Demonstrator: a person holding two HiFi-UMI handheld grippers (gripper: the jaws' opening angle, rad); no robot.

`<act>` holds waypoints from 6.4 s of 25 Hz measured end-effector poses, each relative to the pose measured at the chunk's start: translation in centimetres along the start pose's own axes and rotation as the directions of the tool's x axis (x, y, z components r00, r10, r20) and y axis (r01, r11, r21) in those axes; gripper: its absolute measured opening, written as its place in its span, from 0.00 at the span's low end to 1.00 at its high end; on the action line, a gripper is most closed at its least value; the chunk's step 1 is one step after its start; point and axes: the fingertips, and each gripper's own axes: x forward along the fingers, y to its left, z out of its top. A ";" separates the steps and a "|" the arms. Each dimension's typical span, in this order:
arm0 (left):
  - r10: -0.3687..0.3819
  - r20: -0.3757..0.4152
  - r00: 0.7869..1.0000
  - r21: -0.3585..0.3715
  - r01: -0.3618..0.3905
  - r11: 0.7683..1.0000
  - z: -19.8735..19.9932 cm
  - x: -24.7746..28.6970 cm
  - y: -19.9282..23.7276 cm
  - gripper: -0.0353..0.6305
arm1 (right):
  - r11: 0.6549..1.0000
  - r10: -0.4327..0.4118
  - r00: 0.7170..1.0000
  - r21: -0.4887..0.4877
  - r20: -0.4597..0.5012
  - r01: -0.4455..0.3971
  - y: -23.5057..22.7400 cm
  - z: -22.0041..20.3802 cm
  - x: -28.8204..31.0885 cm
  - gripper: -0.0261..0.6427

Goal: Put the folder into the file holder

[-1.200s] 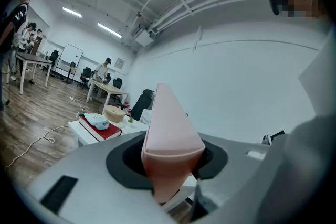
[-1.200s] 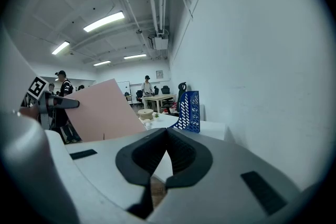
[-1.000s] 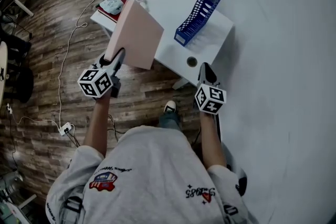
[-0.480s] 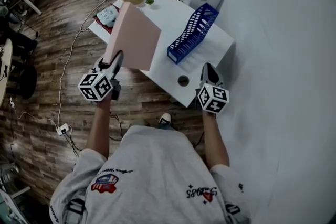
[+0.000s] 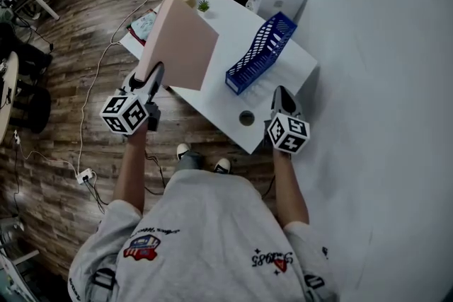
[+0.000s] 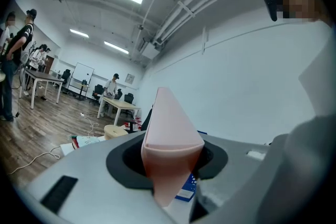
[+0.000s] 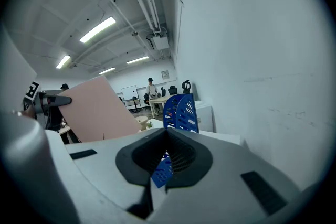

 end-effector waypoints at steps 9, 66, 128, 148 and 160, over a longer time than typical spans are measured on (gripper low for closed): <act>-0.122 0.126 0.984 0.058 0.116 0.992 7.6 1.7 -3.6 0.28 | 0.999 -0.031 1.000 0.017 0.005 0.031 -1.5 -0.3 -0.3 0.04; -0.378 -0.158 0.912 0.158 0.401 0.902 -3.9 17.6 -16.1 0.28 | 0.956 -0.274 0.961 0.105 -0.026 0.275 -11.8 -2.7 -7.0 0.04; -0.339 -0.434 0.835 0.140 0.434 0.890 -16.6 15.7 -15.8 0.39 | 0.971 -0.216 0.975 0.089 -0.059 0.221 -10.7 -4.1 -6.2 0.04; -0.115 -0.281 0.953 0.222 0.181 0.958 -12.3 7.0 -7.2 0.06 | 1.000 -0.002 0.999 -0.007 -0.043 0.002 -2.7 -2.2 -2.8 0.03; -0.076 -0.169 0.983 0.231 0.114 0.966 -9.5 4.4 -5.6 0.06 | 0.993 0.094 0.994 -0.075 0.049 -0.090 0.6 0.2 -2.5 0.03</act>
